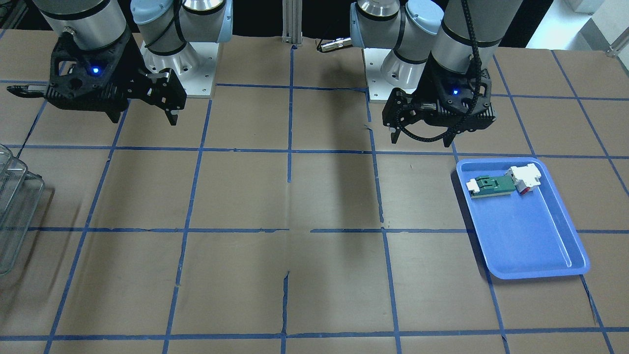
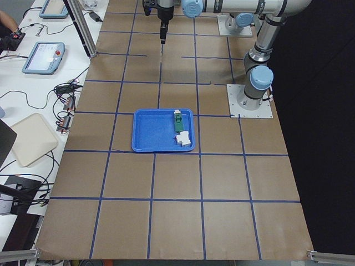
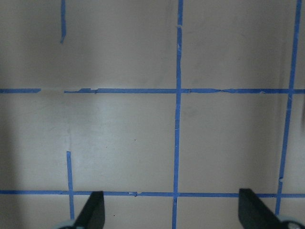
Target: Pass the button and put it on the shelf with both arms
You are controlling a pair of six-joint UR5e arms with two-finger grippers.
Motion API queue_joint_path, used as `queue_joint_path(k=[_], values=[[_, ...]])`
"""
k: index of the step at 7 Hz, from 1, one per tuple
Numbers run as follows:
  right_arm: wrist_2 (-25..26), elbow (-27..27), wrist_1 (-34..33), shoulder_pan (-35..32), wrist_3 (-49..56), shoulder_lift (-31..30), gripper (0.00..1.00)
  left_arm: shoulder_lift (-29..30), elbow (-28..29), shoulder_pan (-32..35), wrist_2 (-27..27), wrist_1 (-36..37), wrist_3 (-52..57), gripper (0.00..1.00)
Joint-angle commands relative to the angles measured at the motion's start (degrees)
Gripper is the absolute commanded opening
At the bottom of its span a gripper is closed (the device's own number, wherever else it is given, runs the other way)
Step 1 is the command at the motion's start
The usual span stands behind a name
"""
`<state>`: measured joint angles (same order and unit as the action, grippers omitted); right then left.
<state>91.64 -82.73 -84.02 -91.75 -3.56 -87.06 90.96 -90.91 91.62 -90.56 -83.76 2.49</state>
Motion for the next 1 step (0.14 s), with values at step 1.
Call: queue_joint_path(k=[1], values=[[1.70,0.64,1.05,-0.10,-0.84,0.40,1.00,0.00,0.03,-0.03,0.03,0.01,-0.03,1.00]])
